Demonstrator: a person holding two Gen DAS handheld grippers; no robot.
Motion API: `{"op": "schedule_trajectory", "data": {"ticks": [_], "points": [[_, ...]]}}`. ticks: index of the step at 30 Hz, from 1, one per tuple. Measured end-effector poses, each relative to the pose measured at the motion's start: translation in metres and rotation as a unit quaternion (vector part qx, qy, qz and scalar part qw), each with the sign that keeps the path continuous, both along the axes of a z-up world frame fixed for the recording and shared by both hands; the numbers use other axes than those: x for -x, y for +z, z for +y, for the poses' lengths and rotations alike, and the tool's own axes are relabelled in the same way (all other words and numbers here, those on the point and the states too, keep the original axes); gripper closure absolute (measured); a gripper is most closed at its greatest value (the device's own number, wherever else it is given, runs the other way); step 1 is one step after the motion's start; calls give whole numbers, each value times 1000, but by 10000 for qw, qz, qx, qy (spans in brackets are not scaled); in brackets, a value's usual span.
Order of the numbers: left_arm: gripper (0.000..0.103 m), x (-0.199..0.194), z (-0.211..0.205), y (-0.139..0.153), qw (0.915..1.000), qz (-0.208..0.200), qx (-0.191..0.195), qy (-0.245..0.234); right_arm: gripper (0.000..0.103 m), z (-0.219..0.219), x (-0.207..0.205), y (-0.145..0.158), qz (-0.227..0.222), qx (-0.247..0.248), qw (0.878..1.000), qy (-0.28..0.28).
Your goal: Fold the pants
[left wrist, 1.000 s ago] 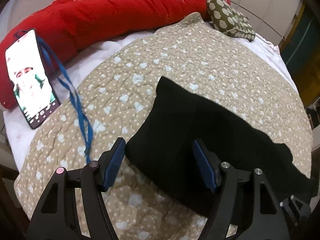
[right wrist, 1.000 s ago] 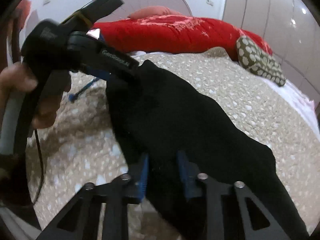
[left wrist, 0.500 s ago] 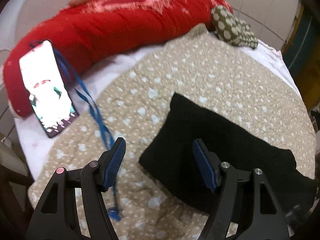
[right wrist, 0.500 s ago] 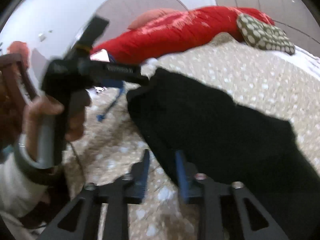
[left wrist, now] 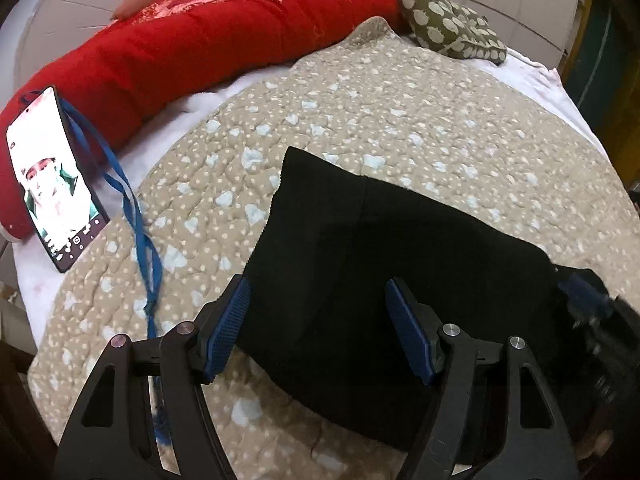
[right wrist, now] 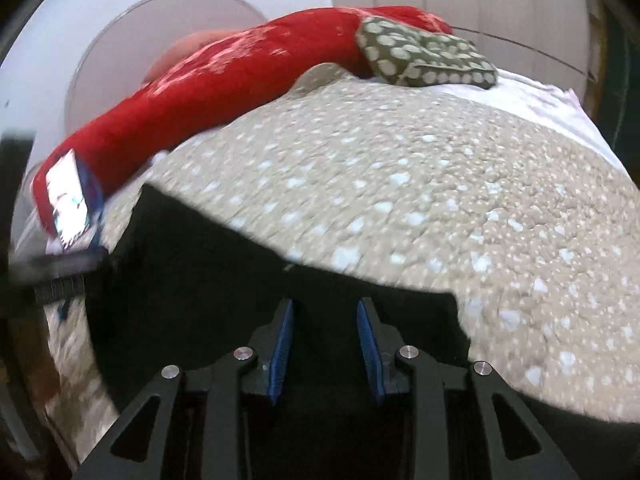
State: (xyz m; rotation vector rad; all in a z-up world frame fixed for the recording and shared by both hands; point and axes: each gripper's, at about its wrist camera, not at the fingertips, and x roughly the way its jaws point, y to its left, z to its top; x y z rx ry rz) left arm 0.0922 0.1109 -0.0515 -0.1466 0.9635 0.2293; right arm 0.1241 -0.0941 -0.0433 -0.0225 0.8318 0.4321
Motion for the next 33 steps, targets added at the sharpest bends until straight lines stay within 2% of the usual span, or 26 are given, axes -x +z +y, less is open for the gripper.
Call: {"op": "schedule_trajectory", "data": {"ticks": [5,10,13,17,23,29,33], "points": [[32,0,1,4,10000,3,12,47,73,-5,-9,5,91,-12,10000,35],[32,10,0,8,10000,-58,-30,64,73,-28,37,28,-156,-64,9998,72],[32,16,-3,8,9999,-79,-91,70,73,-37,67,25,-209,132,9997,42],[32,24,-6,11,9998,-89,-129,81,71,-40,85,-7,24,382,9993,11],[32,42,-16,24,9997,-242,-51,-18,71,-55,98,12,-73,236,9996,-134],[32,54,-40,34,9990,-336,156,-261,71,-97,113,11,-103,350,9968,-705],[32,61,-64,33,9966,-406,418,-583,71,-142,124,1,2,369,9906,-1315]]}}
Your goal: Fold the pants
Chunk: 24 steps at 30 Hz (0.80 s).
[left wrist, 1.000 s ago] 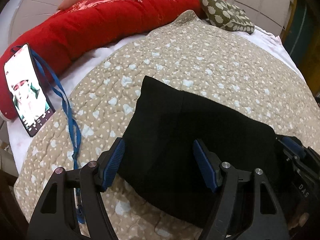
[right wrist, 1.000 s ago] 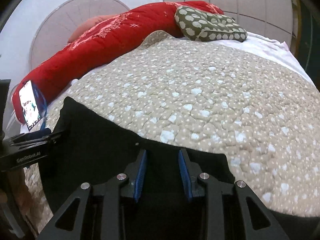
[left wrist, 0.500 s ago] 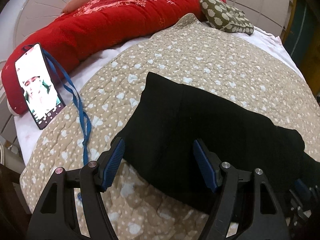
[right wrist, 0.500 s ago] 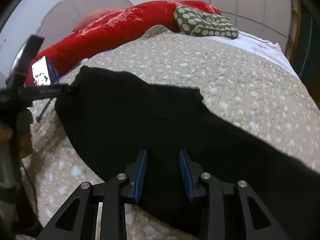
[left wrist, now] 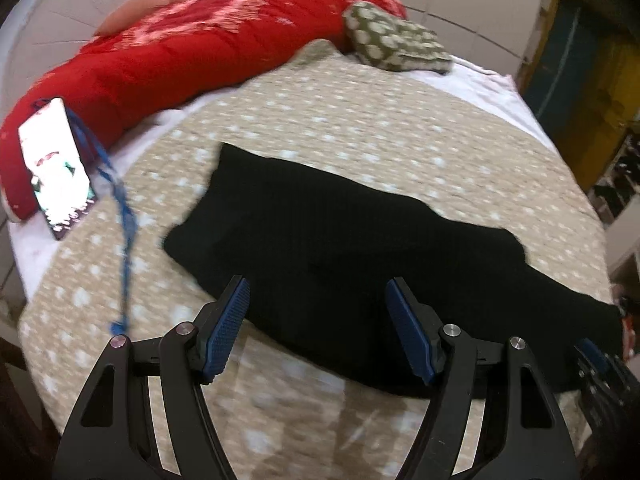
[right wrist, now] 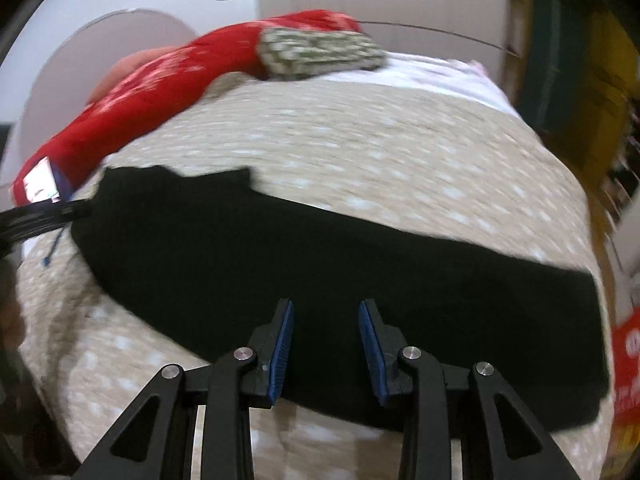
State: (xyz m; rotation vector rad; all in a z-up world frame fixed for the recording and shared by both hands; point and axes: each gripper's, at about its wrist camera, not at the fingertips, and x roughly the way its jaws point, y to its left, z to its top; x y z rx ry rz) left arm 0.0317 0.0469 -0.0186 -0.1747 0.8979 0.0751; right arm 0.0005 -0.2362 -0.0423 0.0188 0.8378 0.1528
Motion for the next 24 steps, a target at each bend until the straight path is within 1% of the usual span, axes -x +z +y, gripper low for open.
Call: {"op": "schedule_trajectory", "data": {"ticks": [2,4,5,7,9,13,15,16,18,21,24], "points": [[32,-1,-17,-6,9997,72,70,-235,71,-23,5,-3,-41,-103,9997,-197],[32,-2,-33,-13,9990,186,23,-400,71,-42,14,-3,-51,-182,9993,-317],[32,-3,-40,-17,9986,229,-27,-473,71,-47,17,-2,-61,-140,9992,-359],[32,-7,-50,-23,9980,296,-208,-517,71,-63,26,-2,-85,110,9984,-557],[32,-8,-58,-24,9977,282,-342,-504,71,-81,32,-3,-84,97,9974,-713],[32,-8,-67,-17,9975,219,-237,-632,71,-129,52,-2,-114,-232,9919,-1247],[32,-9,-76,-13,9969,170,-211,-741,71,-141,59,-1,-120,-335,9900,-1367],[32,-9,-81,-12,9965,165,-193,-790,71,-148,63,1,-168,-463,9893,-1375],[32,-9,-93,-11,9953,186,-130,-941,71,-154,70,7,-269,-520,9876,-1459],[32,-10,-114,-12,9920,242,-44,-1235,71,-159,74,14,-330,-409,9851,-1636],[32,-12,-139,-14,9868,335,3,-1584,70,-167,74,14,-290,-637,9845,-1606]]}}
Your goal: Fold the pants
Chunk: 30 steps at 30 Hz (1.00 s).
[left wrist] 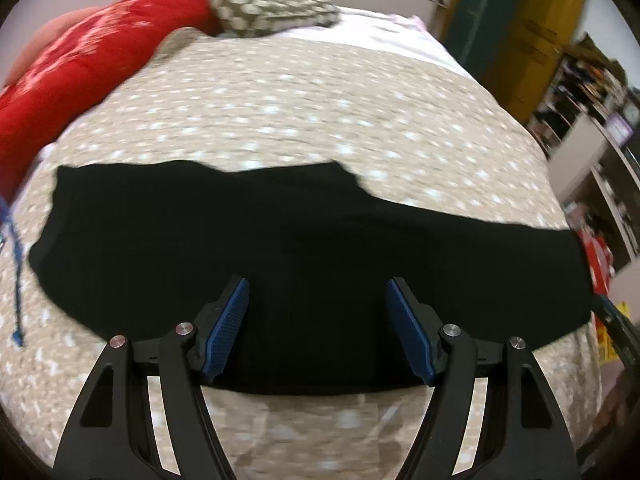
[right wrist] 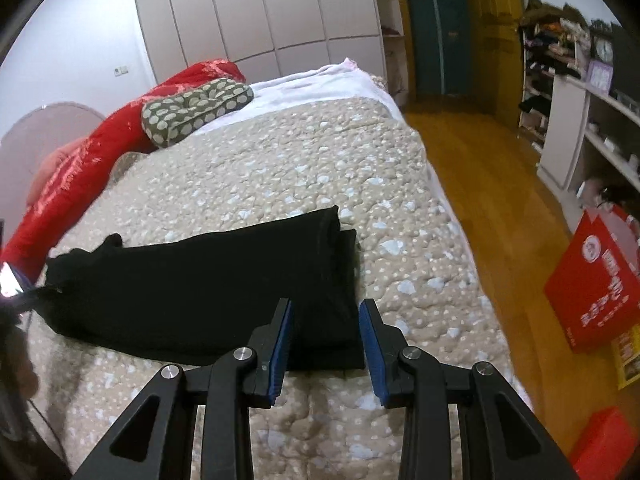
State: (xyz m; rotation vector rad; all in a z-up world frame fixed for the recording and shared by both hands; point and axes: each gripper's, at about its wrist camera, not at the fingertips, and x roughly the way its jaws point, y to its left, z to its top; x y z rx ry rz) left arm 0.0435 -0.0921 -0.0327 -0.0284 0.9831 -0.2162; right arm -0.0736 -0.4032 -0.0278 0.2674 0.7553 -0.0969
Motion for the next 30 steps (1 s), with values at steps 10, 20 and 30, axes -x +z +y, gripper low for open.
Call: {"op": "schedule_trajectory", "data": {"ticks": [10,20,30], "points": [[32,-14,-103,5,9905,435,334,-1258,59,-26,5,-21,38,-855,9963,-106],[32,-43,-219,5,9766,657,325,-2022,56,-28,8,-37,-183,-1379,9902,77],[25,-41,-293,-18,9545,727,-408,-2862,54,-41,10,-45,-325,-1895,9812,155]]}}
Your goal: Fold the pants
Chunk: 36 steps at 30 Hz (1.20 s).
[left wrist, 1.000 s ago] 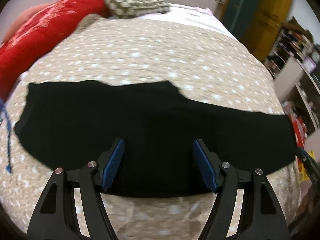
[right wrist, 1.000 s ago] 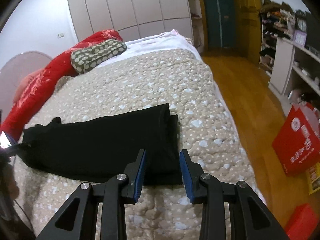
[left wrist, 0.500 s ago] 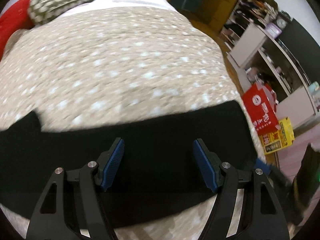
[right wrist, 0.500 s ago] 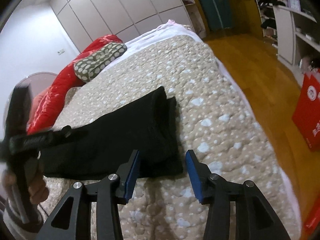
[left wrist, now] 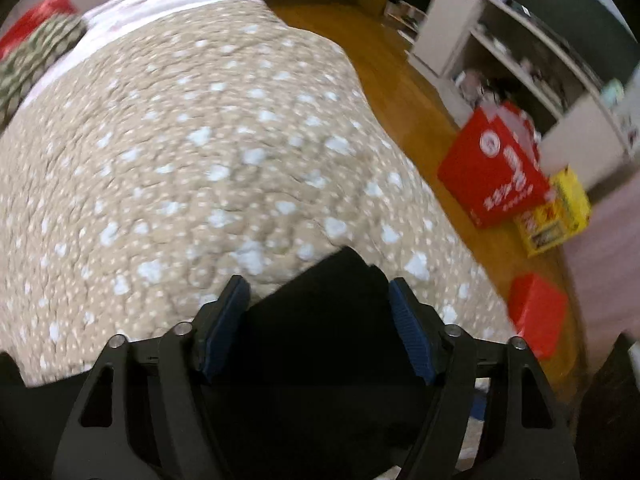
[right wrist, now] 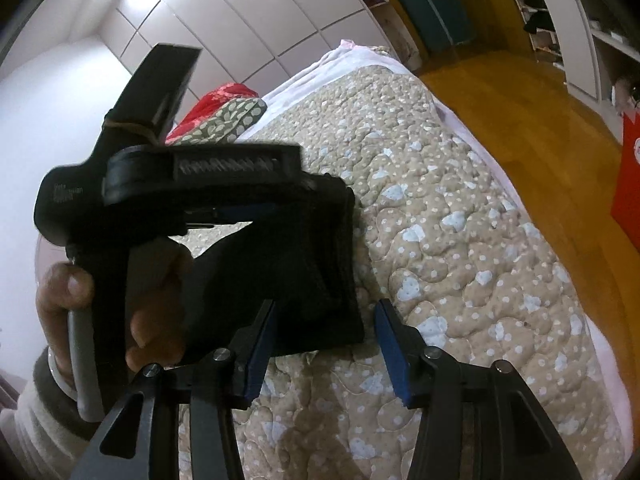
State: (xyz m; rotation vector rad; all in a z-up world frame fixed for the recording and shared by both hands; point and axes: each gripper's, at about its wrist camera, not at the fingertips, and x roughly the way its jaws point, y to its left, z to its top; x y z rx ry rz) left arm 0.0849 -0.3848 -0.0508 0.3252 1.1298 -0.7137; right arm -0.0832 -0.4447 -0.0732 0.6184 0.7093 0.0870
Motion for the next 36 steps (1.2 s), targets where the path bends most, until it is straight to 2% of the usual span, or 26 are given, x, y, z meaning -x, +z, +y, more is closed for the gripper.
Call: {"op": "schedule_trajectory", "data": {"ticks": [4,5,6,7,8,11,13,15,17,20,24,27,32,34,35,36], "points": [[25,10,-10,-9,9986,-327,-208,-356,53,2,-6,1,69,134,9999,6],[28,10,-12,-11,9982,-362,-225,-412,55,2,-7,0,96,138,9999,-19],[33,10,-14,-11,9978,-391,-213,-484,58,1,-9,0,120,104,9999,-59],[36,8,-14,-12,9976,-394,-181,-544,71,1,-12,1,141,119,9998,-94],[40,5,-13,-12,9979,-345,-130,-540,79,2,-14,1,132,113,9998,-45],[66,2,-6,-2,9981,-219,52,-575,89,2,-22,2,92,-71,9999,59],[71,-2,4,9,9980,-30,266,-564,89,5,-22,11,-35,-108,9999,74],[71,-6,23,29,9968,125,642,-465,90,11,-21,25,-224,-131,9995,161],[71,-6,43,51,9954,-22,859,-423,90,23,-21,44,-419,-1,9986,309],[71,-4,75,81,9939,-367,1018,-235,90,48,-24,72,-726,148,9954,610],[71,-10,134,97,9924,-565,1072,200,90,97,-39,95,-1003,263,9878,1163],[71,-18,192,91,9905,-579,1053,671,90,138,-55,98,-1036,255,9820,1557],[71,-35,257,54,9848,-496,674,1525,89,210,-93,69,-742,97,9735,2160],[71,-44,284,30,9784,-272,475,1992,84,241,-113,45,-415,17,9682,2466],[71,-45,293,23,9764,-143,549,2084,70,252,-118,36,-219,39,9673,2528],[71,-45,301,19,9750,-11,716,2103,64,260,-123,28,-85,35,9645,2637]]}}
